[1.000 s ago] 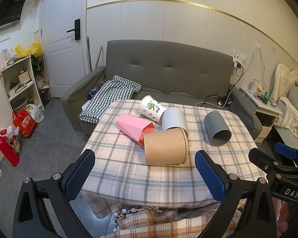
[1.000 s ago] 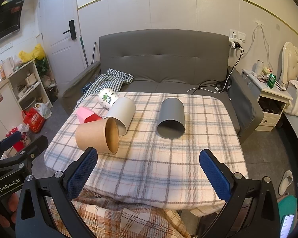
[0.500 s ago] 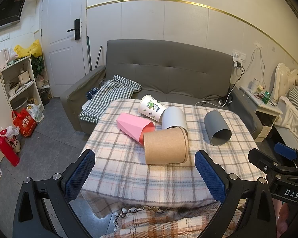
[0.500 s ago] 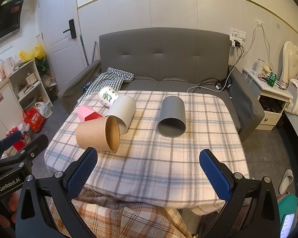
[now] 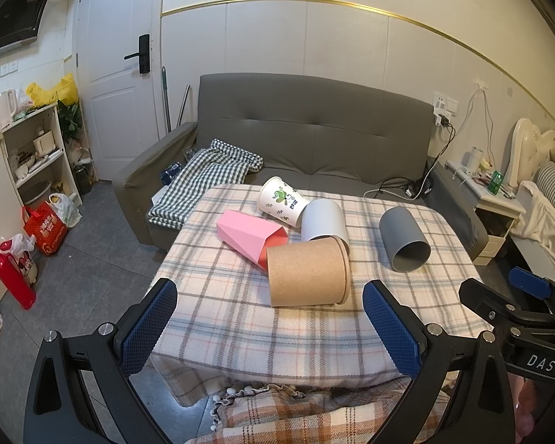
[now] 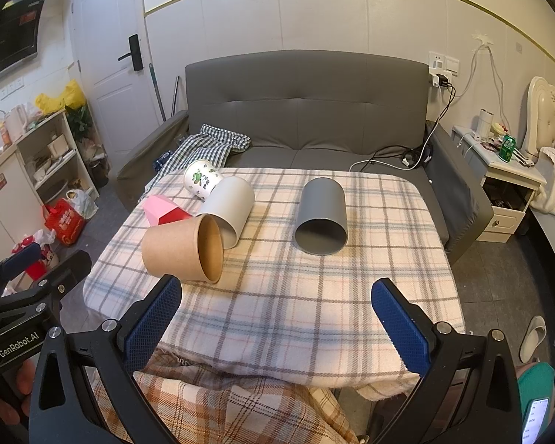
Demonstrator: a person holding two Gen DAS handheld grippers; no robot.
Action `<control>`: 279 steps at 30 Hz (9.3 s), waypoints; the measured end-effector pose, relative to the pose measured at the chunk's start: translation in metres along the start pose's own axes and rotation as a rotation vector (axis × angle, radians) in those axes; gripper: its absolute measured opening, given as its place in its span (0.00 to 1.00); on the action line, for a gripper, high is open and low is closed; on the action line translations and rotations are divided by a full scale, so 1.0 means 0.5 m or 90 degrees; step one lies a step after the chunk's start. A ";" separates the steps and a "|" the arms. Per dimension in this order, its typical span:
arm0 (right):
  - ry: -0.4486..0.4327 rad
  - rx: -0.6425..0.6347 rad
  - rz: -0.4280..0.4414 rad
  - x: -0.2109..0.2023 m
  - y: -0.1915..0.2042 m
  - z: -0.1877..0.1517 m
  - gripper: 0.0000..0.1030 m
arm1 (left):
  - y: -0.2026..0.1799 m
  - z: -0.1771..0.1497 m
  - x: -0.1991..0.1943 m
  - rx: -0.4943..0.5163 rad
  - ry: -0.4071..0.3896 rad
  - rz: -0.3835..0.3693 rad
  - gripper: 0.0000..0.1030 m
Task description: Flip cup upside down
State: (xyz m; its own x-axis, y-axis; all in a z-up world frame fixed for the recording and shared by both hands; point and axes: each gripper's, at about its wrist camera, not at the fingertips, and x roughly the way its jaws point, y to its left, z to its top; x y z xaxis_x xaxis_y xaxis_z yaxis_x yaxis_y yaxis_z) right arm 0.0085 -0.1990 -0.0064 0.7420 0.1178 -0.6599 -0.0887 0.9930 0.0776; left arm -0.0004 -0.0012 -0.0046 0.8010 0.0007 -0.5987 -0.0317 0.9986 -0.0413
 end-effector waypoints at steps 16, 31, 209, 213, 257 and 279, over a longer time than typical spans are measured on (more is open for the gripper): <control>0.070 0.001 0.037 0.100 0.032 0.104 1.00 | 0.064 0.070 0.107 -0.007 0.045 0.040 1.00; 0.269 0.007 0.064 0.453 0.109 0.225 0.98 | 0.140 0.152 0.329 -0.033 0.109 0.080 1.00; 0.192 0.199 -0.032 0.101 -0.332 0.017 0.90 | -0.356 0.062 0.239 0.105 0.193 -0.091 0.73; 0.174 0.197 -0.034 0.069 -0.327 0.026 0.90 | -0.355 0.086 0.200 0.105 0.163 -0.101 0.73; -0.031 0.031 -0.022 -0.067 -0.096 -0.058 1.00 | -0.052 -0.043 -0.038 0.001 -0.038 -0.001 0.92; -0.036 0.034 -0.027 -0.076 -0.096 -0.055 1.00 | -0.072 -0.047 -0.041 0.025 -0.032 -0.026 0.92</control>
State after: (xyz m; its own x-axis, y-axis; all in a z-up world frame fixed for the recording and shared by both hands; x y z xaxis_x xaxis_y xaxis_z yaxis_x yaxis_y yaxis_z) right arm -0.0335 -0.2513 -0.0055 0.7813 0.0740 -0.6198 -0.0215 0.9955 0.0918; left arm -0.0296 -0.0381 -0.0097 0.8303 -0.0387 -0.5560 0.0245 0.9992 -0.0329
